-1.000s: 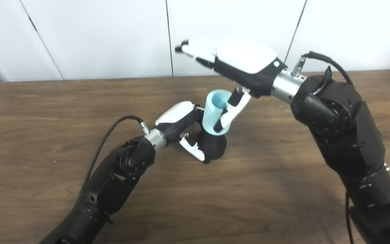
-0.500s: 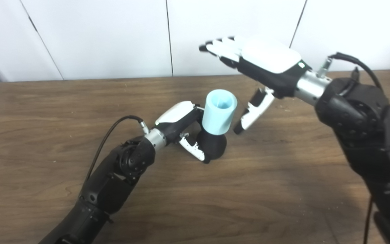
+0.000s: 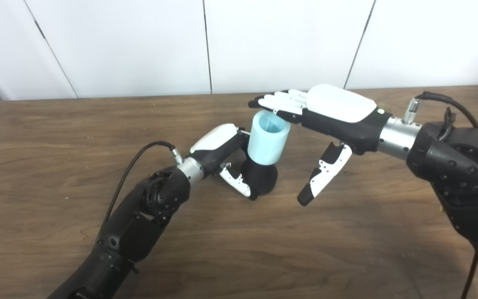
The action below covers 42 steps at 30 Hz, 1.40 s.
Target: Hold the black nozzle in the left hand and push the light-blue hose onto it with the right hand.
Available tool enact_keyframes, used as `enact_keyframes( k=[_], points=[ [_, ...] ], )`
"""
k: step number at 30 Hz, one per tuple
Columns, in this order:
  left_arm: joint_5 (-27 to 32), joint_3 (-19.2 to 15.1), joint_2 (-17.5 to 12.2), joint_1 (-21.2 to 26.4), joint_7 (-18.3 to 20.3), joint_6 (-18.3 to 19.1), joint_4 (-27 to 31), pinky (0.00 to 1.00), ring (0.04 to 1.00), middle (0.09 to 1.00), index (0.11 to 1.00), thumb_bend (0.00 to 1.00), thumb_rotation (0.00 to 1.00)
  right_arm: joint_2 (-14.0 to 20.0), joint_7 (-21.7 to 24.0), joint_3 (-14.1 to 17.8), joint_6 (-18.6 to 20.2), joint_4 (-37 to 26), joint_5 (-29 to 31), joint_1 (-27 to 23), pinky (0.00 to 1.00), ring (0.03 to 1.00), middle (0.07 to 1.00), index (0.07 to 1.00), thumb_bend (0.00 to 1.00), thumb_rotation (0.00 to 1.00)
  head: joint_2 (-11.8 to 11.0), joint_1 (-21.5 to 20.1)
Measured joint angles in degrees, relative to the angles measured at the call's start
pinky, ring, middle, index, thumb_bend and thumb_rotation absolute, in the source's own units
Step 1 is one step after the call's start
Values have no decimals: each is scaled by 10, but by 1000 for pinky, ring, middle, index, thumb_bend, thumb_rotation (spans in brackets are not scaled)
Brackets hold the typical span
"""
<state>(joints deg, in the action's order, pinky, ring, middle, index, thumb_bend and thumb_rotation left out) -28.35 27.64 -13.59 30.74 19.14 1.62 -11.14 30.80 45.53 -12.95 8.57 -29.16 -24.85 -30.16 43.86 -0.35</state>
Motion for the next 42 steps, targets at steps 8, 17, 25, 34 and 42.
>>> enact_keyframes(
  k=[8,17,25,34,42],
  points=[
    [0,0,0,0,0,0,0,1000,616,480,489,526,0,-2,-1,-20,3,0,-9,7,1000,1000,1000,1000,891,696,1,0],
    [-1,1,0,0,0,0,1,1000,617,473,493,526,0,-21,-7,-31,5,2,-21,7,1000,1000,1000,1000,881,686,4,2],
    [-1,1,-1,0,0,0,1,1000,617,472,493,526,0,-26,-22,-48,3,11,-35,6,1000,1000,1000,1000,895,688,5,0],
    [-1,1,-1,0,0,0,1,1000,616,480,489,526,0,-18,-19,-60,5,11,-38,-3,1000,1000,1000,1000,881,681,6,2],
    [-1,1,-1,0,2,0,2,1000,616,479,489,526,0,-1,-22,-57,2,-1,-38,8,1000,1000,1000,1000,874,693,9,1]
  ],
)
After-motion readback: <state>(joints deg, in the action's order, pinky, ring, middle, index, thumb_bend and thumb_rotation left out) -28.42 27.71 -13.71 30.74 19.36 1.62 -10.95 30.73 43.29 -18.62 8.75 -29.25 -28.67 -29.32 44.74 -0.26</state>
